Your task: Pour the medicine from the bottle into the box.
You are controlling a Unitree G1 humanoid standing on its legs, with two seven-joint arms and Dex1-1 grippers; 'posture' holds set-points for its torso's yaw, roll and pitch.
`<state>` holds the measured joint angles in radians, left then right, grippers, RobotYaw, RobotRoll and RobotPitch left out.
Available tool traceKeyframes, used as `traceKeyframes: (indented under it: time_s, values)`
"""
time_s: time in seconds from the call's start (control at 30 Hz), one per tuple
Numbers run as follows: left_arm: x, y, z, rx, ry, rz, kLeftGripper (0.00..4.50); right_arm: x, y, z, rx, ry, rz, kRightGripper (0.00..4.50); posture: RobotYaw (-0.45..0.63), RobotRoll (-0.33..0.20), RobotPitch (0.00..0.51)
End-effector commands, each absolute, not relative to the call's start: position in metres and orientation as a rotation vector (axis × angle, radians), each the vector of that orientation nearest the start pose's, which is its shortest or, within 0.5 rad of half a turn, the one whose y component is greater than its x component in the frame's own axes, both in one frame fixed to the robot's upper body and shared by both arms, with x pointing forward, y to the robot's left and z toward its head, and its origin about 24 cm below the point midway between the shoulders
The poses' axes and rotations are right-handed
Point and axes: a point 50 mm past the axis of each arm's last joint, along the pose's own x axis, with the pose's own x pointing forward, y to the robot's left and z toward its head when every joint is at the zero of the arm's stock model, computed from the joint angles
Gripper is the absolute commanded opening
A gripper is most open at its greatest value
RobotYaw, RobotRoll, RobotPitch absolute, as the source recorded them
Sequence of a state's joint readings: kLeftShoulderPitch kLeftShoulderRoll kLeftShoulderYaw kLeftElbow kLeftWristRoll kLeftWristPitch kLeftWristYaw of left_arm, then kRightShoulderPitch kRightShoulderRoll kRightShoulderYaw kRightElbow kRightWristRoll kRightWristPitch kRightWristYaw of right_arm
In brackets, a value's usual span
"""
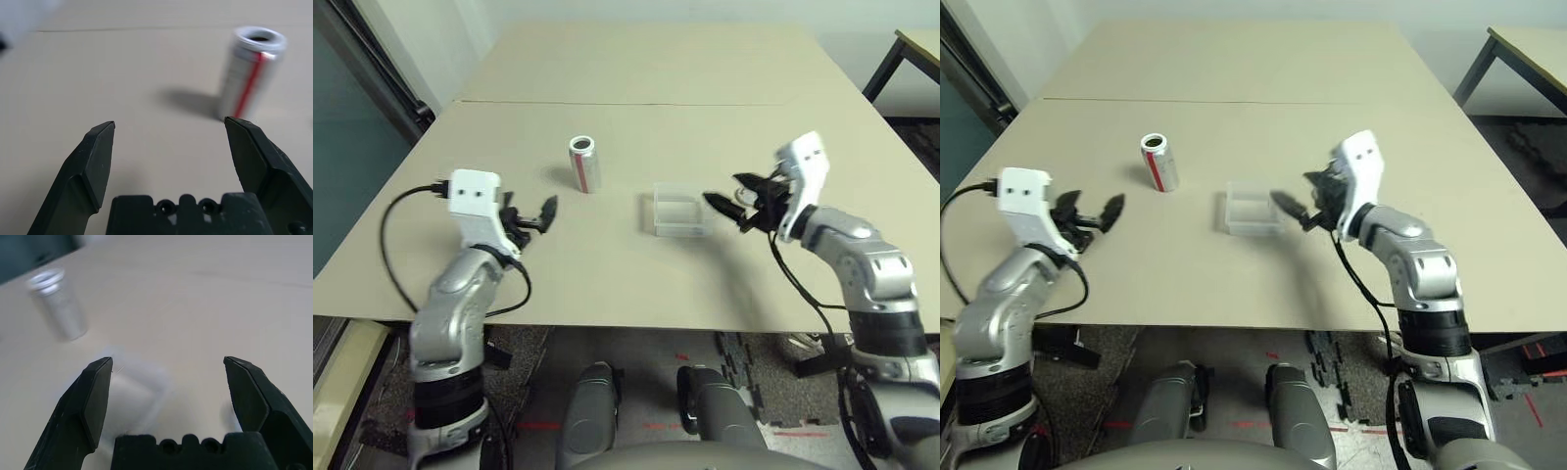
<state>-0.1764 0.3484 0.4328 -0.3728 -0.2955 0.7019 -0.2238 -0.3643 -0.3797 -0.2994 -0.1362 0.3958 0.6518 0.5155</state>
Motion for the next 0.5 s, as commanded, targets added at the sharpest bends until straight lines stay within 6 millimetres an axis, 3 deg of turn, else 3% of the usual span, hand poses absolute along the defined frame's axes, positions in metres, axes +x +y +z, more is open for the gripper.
traceKeyframes:
  time_s: [0.03, 0.13, 0.23, 0.5]
  values:
    - [0.261, 0.298, 0.148, 0.002, 0.020, 0.157, 4.49, 0.292, -0.266, 0.142, 0.096, 0.023, 0.147, 4.50, 0.14, 0.000, 0.111]
    - [0.274, 0.330, 0.143, -0.003, 0.011, 0.245, 4.49, 0.292, -0.300, 0.126, 0.086, 0.042, -0.081, 4.50, 0.13, 0.000, 0.111]
    - [0.288, 0.342, 0.136, 0.029, 0.012, 0.244, 4.49, 0.300, -0.316, 0.116, 0.105, 0.040, -0.201, 4.50, 0.11, 0.000, 0.113]
    - [0.307, 0.357, 0.100, 0.027, 0.059, 0.271, 4.49, 0.321, -0.330, 0.096, 0.065, 0.044, -0.257, 4.50, 0.09, 0.000, 0.125]
